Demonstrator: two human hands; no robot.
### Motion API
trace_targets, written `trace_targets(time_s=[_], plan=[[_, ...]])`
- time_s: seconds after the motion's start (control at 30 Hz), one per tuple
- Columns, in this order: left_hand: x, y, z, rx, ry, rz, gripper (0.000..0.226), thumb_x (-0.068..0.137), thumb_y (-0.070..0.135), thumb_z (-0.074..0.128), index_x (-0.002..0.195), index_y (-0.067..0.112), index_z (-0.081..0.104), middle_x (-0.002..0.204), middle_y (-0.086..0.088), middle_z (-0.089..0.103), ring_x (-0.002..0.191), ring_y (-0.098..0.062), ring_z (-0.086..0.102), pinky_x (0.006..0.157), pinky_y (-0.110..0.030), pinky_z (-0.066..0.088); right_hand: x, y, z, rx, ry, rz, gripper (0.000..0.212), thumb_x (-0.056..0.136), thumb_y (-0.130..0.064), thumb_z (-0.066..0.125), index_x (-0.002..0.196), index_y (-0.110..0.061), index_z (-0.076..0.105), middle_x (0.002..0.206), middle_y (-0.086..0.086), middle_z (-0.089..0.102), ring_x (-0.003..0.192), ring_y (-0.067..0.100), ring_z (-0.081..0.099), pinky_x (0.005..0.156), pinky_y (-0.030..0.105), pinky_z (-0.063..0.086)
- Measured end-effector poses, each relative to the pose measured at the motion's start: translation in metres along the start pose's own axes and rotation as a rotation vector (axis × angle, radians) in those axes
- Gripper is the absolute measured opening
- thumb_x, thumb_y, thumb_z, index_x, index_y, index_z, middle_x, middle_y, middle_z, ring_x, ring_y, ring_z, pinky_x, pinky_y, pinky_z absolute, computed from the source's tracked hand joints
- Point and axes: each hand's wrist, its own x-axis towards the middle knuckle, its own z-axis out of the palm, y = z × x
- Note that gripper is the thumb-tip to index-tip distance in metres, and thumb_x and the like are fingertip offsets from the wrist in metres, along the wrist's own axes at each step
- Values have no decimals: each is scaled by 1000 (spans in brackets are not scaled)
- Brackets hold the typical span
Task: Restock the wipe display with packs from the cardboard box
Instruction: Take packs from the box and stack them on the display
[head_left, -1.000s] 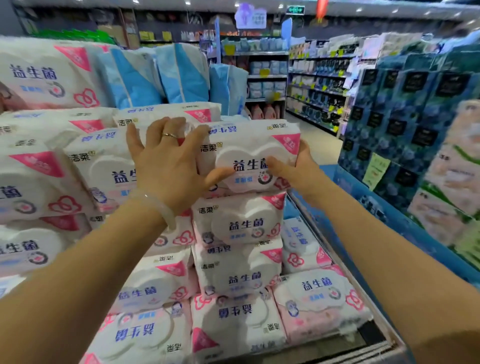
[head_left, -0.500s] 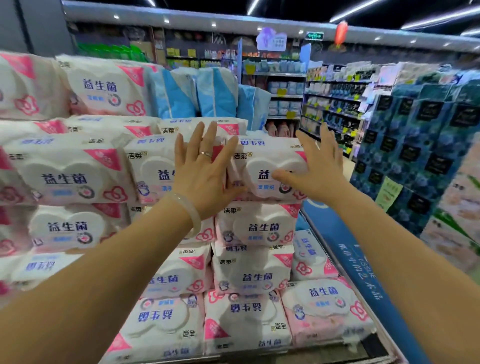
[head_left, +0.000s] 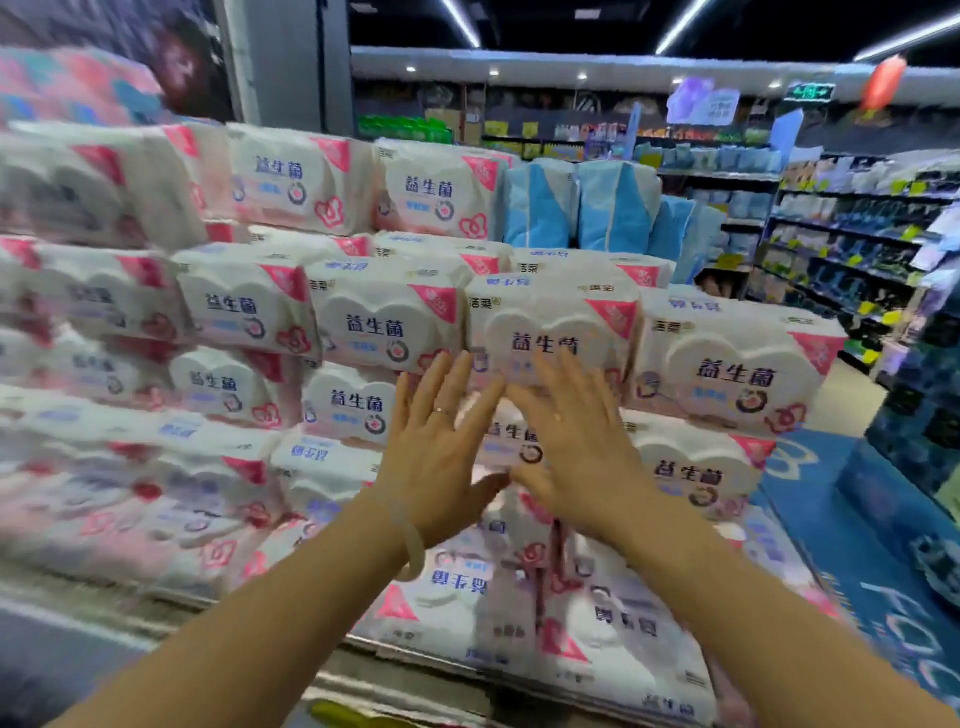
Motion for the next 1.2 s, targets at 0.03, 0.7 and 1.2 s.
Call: trace_targets(time_s=[0.03,0.7,1.2], plan=[[-19,-15,0,27,-46,-35,86,62,62,58,136,21,38,142,-21,47,133,-32,26,99,-62,32,3,-15,14,-1,-10,-46,79,79,-34,71,146,-19,32,159,14,9,147,35,0,113,46,-7],[-465,-322,-59,183,-1076,-1062,86,87,56,50,152,25,2,160,-11,-11,146,-31,-16,115,-54,-7,-9,-445,312,199,-847,-548,73,92,-33,55,150,-20,13,160,10,-9,147,30,-13,118,46,-5],[-642,-475,100,-540,-554,-2201,82,73,60,65,134,7,49,136,-12,53,124,-27,50,97,-26,37,-6,-620,600,596,-1170,122,82,70,-56,62,136,-10,44,138,10,49,131,26,45,107,29,36]])
